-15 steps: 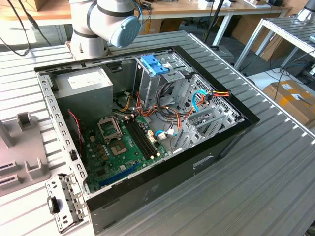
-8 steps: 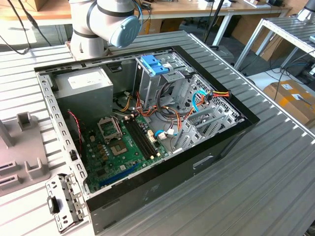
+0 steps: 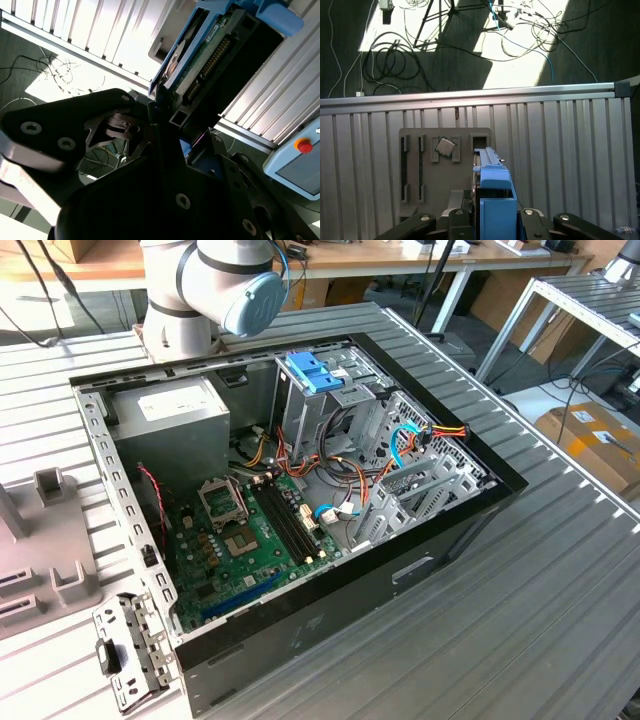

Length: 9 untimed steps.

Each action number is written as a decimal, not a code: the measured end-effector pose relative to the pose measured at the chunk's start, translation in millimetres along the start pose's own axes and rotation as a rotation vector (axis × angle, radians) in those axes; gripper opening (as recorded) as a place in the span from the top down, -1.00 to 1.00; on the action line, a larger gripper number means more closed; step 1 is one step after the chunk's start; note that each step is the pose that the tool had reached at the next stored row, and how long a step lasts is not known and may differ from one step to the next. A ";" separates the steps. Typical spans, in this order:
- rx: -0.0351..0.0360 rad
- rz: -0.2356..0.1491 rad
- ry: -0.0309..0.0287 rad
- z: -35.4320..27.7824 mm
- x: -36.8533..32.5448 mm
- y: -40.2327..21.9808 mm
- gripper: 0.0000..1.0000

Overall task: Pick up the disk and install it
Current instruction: 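Pick up the disk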

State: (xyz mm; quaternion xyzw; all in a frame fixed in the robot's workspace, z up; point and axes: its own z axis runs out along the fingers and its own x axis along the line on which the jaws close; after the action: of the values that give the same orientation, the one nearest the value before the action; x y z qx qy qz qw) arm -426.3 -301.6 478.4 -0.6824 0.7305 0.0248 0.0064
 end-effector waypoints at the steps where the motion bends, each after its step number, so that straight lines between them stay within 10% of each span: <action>1: 0.0000 0.000 0.0000 -0.9 0.0 0.0 0.27; 9: 0.0000 0.000 0.0000 -2.9 -0.1 0.0 0.27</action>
State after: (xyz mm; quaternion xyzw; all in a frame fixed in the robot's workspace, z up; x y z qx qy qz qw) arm -426.2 -301.6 481.3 -0.6824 0.7305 0.0248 0.0064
